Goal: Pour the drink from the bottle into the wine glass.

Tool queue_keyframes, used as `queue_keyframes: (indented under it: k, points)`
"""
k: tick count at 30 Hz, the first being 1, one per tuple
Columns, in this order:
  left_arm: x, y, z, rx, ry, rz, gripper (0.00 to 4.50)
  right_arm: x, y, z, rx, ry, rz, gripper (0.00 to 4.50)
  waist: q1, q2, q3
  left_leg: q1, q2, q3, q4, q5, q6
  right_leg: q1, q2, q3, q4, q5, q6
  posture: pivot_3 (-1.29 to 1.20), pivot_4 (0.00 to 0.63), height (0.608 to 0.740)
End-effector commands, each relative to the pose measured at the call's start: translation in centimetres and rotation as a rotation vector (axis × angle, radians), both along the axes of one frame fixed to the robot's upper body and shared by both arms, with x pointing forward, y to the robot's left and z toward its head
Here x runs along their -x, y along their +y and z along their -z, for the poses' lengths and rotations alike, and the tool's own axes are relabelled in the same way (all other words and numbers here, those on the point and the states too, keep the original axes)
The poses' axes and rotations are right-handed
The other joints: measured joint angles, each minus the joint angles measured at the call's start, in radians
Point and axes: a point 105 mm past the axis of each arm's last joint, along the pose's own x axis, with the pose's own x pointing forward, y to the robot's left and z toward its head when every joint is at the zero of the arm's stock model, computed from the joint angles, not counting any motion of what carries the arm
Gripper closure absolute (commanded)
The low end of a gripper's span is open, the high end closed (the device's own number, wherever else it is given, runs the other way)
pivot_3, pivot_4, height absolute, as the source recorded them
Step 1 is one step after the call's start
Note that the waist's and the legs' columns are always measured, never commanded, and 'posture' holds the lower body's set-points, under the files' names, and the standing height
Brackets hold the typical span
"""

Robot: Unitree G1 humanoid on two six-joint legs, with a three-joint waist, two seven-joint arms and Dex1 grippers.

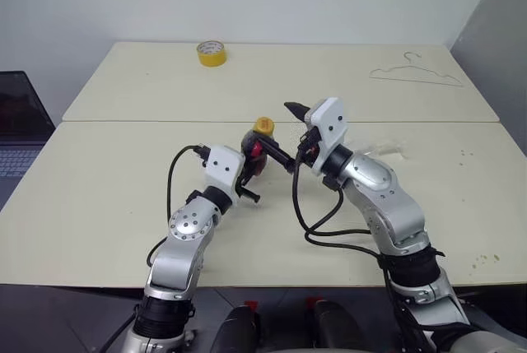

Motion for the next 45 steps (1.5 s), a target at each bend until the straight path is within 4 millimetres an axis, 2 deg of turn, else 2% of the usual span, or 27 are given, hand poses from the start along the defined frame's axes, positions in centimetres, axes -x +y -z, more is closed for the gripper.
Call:
queue_keyframes:
  k: [1,11,17,22,28,35,45]
  points:
    - [0.0,0.9,-2.6,0.031,-0.097,-0.028,4.1,0.0,-2.2,-1.6,-0.054,-0.039,0.056,0.0,0.0,0.0,0.0,0.0,0.0,0.0,0.0,0.0,0.0,0.0,0.0,0.0,0.0,0.0,0.0,0.0,0.15,0.74]
    - [-0.1,1.2,-2.6,0.036,-0.097,-0.042,4.1,1.0,-3.5,-0.9,-0.042,0.011,0.026,0.0,0.0,0.0,0.0,0.0,0.0,0.0,0.0,0.0,0.0,0.0,0.0,0.0,0.0,0.0,0.0,0.0,0.15,0.74]
    - [-0.1,1.1,-2.6,0.032,-0.095,-0.036,4.1,2.5,-1.3,-1.8,-0.016,-0.036,-0.084,0.0,-0.002,0.0,0.0,0.0,0.0,0.0,0.0,0.0,0.0,0.0,0.0,0.0,0.0,0.0,0.0,0.0,0.15,0.74]
    - [-0.1,0.8,-2.5,0.027,-0.093,-0.024,4.1,2.0,0.5,-2.5,-0.023,-0.057,-0.09,0.0,-0.001,0.0,0.0,0.0,0.0,0.0,0.0,0.0,0.0,0.0,0.0,-0.001,0.0,0.0,0.0,0.0,0.15,0.74]
    - [0.0,0.5,-2.5,0.027,-0.094,-0.016,4.1,1.0,1.5,-2.6,-0.032,-0.062,-0.066,0.0,0.001,0.0,0.0,0.0,-0.001,0.0,0.0,0.0,0.0,0.0,0.0,0.0,0.0,0.0,0.0,0.0,0.15,0.74]
    - [0.1,0.3,-2.5,0.031,-0.094,-0.012,4.1,0.1,1.4,-2.5,-0.04,-0.064,-0.009,0.0,0.0,0.0,0.0,0.0,0.0,0.0,0.0,0.0,0.0,0.0,0.0,0.0,0.0,0.0,0.0,0.0,0.15,0.74]
    - [0.1,0.4,-2.3,0.03,-0.088,-0.013,4.1,-0.1,0.2,-2.3,-0.053,-0.047,0.028,0.0,0.0,0.0,0.0,0.0,0.0,0.0,0.0,0.0,0.0,0.0,0.0,0.0,0.0,0.0,0.0,0.0,0.15,0.74]
